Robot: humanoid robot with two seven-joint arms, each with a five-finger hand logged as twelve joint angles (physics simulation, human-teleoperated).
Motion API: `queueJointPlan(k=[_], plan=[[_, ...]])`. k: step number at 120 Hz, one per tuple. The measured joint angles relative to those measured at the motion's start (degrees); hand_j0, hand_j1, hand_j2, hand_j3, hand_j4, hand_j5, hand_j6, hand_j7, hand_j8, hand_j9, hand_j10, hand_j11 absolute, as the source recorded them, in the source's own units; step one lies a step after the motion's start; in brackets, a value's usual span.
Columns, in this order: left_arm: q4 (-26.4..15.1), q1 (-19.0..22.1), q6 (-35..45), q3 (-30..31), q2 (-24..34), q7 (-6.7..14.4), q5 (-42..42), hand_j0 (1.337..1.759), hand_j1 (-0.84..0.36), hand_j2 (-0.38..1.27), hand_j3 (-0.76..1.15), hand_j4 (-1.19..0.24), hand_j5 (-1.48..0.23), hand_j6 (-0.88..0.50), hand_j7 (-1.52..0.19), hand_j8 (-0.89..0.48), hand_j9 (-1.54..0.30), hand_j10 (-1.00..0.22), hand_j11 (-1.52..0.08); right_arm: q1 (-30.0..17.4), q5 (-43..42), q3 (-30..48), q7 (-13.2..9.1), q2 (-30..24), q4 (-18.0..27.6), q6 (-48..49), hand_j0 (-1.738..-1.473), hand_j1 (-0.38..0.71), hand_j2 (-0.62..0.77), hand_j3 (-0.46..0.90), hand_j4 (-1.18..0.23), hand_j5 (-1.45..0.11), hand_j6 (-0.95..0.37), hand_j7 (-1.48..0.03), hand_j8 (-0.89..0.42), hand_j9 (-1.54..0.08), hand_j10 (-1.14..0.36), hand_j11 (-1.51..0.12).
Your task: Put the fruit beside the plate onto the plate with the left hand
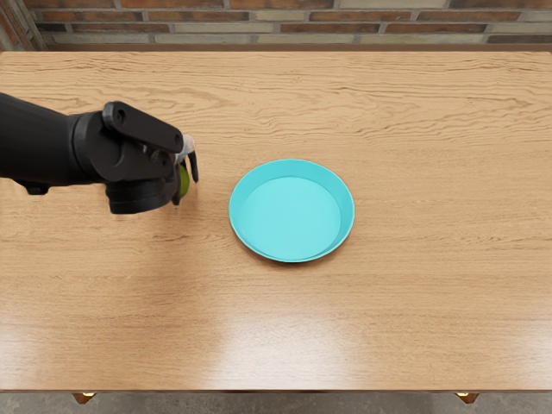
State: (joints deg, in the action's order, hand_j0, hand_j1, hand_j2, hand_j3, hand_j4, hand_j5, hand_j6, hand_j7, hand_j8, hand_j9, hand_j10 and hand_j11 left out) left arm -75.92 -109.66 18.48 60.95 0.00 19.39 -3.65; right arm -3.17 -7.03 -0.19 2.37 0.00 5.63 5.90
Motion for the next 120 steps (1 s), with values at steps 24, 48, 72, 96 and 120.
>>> queueJointPlan(k=[24,48,72,96,120], plan=[[-0.9,-5.3,-0.1,-0.2,0.0,0.5,0.0,1.653,-0.29,0.2,0.0,-0.64,-0.92,-0.4,-0.87,-0.26,-0.88,-0.39,-0.89,0.0,0.0,0.0,0.0,0.0,0.0,0.0,-1.658,-0.31,-0.01,0.0,-0.04,-0.05,-0.04,-0.05,-0.04,-0.05,-0.04,-0.05],[-2.2,-9.2,-2.0,-3.5,0.0,0.7,0.1,1.653,-0.31,0.24,0.0,-0.64,-0.91,-0.39,-0.86,-0.25,-0.87,-0.38,-0.89,0.0,0.0,0.0,0.0,0.0,0.0,0.0,-1.658,-0.31,-0.01,0.0,-0.04,-0.05,-0.04,-0.05,-0.04,-0.05,-0.04,-0.05],[-5.2,-11.5,-4.3,-10.4,0.0,0.7,0.6,1.653,-0.3,0.23,0.0,-0.63,-0.92,-0.39,-0.86,-0.25,-0.87,-0.4,-0.89,0.0,0.0,0.0,0.0,0.0,0.0,0.0,-1.658,-0.31,-0.01,0.0,-0.04,-0.05,-0.04,-0.05,-0.04,-0.05,-0.04,-0.05],[-7.7,-10.5,-4.8,-16.9,0.0,0.8,0.9,1.653,-0.29,0.23,0.0,-0.62,-0.93,-0.4,-0.87,-0.26,-0.88,-0.41,-0.89,0.0,0.0,0.0,0.0,0.0,0.0,0.0,-1.658,-0.31,-0.01,0.0,-0.04,-0.05,-0.04,-0.05,-0.04,-0.05,-0.04,-0.05],[-7.6,-6.8,-4.9,-20.9,0.0,0.9,2.0,1.654,-0.29,0.22,0.0,-0.62,-0.93,-0.4,-0.87,-0.26,-0.88,-0.41,-0.89,0.0,0.0,0.0,0.0,0.0,0.0,0.0,-1.658,-0.31,-0.01,0.0,-0.04,-0.05,-0.04,-0.05,-0.04,-0.05,-0.04,-0.05]])
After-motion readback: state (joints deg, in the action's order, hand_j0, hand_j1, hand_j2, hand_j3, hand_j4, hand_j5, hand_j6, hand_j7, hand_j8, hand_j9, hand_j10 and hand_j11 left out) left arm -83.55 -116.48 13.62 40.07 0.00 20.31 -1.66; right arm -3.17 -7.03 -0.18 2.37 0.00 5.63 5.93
